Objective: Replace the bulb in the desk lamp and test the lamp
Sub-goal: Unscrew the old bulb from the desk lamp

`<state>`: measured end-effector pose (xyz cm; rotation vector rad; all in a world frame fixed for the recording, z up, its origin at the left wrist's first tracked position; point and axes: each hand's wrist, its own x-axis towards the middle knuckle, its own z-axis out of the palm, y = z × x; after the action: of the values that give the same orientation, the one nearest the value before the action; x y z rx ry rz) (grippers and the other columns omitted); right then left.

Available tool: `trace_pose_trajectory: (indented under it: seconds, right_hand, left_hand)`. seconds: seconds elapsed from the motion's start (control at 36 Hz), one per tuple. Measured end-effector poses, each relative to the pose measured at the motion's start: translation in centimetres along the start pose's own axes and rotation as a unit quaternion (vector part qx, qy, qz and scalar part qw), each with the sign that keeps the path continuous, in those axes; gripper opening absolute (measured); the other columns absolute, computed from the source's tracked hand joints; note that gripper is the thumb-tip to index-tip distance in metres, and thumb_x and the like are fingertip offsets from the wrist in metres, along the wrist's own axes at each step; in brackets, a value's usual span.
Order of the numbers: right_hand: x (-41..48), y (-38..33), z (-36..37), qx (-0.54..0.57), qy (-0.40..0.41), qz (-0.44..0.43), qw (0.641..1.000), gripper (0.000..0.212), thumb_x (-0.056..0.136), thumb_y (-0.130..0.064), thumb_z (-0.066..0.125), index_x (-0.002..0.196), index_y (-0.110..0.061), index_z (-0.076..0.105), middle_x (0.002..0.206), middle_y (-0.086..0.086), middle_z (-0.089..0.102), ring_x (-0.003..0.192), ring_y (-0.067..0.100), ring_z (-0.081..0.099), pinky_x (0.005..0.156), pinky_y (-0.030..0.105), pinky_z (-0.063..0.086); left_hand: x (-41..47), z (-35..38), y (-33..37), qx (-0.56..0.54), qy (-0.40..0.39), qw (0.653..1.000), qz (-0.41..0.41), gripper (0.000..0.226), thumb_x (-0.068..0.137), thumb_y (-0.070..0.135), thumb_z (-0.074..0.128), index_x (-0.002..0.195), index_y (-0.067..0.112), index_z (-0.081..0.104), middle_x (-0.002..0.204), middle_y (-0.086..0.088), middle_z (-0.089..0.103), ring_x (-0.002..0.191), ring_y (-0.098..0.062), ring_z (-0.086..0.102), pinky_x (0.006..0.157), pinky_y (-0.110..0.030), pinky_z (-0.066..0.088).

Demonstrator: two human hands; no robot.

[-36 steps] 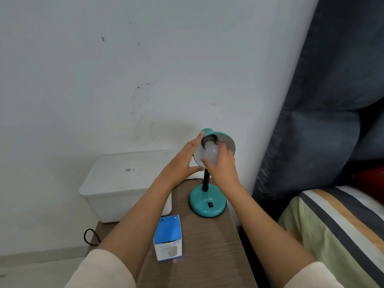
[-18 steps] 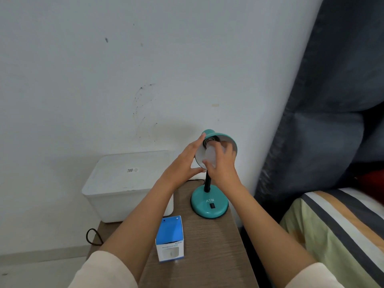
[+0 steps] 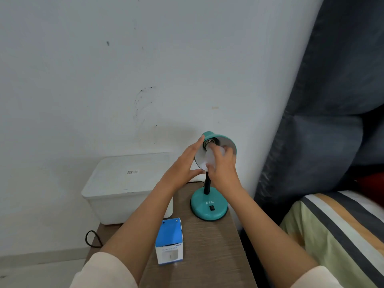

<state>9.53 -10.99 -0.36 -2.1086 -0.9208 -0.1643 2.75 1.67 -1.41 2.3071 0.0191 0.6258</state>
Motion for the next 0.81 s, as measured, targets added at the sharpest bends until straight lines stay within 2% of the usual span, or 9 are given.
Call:
trace_pose_trajectory:
  seconds: [0.08,0.22,0.39,0.47,0.61,0.69,0.81]
  right_hand:
    - [0.12,-0.04,-0.24,-0.019,-0.001,-0.016,1.000,0.059,0.083,-0.004,0.053,0.136,-0.025,0.036,0.132,0.013,0.028,0.125,0.032,0.027,0.100,0.040,0.041]
    - [0.59,-0.51,-0.46,0.021,0.009,-0.013,1.000,0.048,0.090,-0.026,0.053,0.136,-0.027,0.038,0.129,0.014,0.031,0.128,0.029,0.028,0.101,0.041,0.040]
    - [0.36,-0.39,-0.39,0.022,0.010,-0.023,0.999,0.054,0.085,-0.011,0.057,0.135,-0.023,0.042,0.134,0.012,0.031,0.130,0.028,0.027,0.108,0.039,0.035]
    - [0.27,-0.24,-0.42,0.048,0.022,0.004,0.999,0.058,0.084,-0.013,0.056,0.137,-0.014,0.033,0.135,0.013,0.030,0.130,0.028,0.029,0.108,0.037,0.033]
    - [0.38,-0.41,-0.55,0.055,-0.015,0.021,0.998,0.058,0.091,-0.014,0.048,0.141,-0.009,0.020,0.132,0.016,0.026,0.122,0.033,0.037,0.099,0.034,0.038]
    - [0.63,-0.28,-0.77,0.032,-0.021,0.003,0.999,0.058,0.086,-0.010,0.049,0.138,-0.011,0.024,0.131,0.015,0.025,0.123,0.035,0.034,0.102,0.039,0.037]
    - [0.58,-0.44,-0.83,0.044,-0.008,-0.012,0.999,0.048,0.091,-0.024,0.050,0.135,-0.018,0.033,0.133,0.013,0.026,0.129,0.030,0.029,0.106,0.036,0.030]
  left_hand:
    - [-0.08,-0.04,0.03,0.000,0.000,1.000,0.001,0.095,0.081,0.016,0.072,0.139,0.053,0.005,0.139,0.020,0.030,0.129,-0.002,0.037,0.108,-0.027,0.036]
    - [0.03,0.14,0.10,-0.004,0.007,1.000,0.001,0.093,0.081,0.018,0.071,0.140,0.050,0.006,0.139,0.014,0.035,0.129,-0.006,0.040,0.108,-0.032,0.038]
    - [-0.09,0.07,-0.14,-0.013,0.009,1.000,-0.005,0.095,0.080,0.016,0.072,0.139,0.052,0.008,0.135,0.016,0.036,0.127,-0.005,0.040,0.107,-0.029,0.038]
    - [-0.09,0.12,-0.01,-0.016,0.008,1.000,-0.006,0.095,0.080,0.018,0.073,0.136,0.056,0.007,0.134,0.018,0.035,0.126,-0.002,0.039,0.107,-0.025,0.036]
    - [-0.04,0.12,-0.16,-0.013,0.005,1.000,-0.004,0.094,0.080,0.018,0.073,0.138,0.054,0.007,0.134,0.019,0.033,0.123,0.000,0.040,0.105,-0.022,0.037]
    - [-0.02,0.01,-0.18,-0.007,-0.001,1.000,-0.001,0.094,0.080,0.016,0.073,0.140,0.048,0.009,0.136,0.019,0.032,0.122,0.000,0.039,0.104,-0.023,0.038]
    - [-0.08,0.03,-0.10,-0.003,0.001,1.000,0.004,0.095,0.080,0.015,0.072,0.139,0.052,0.007,0.134,0.019,0.034,0.122,-0.003,0.043,0.103,-0.022,0.039]
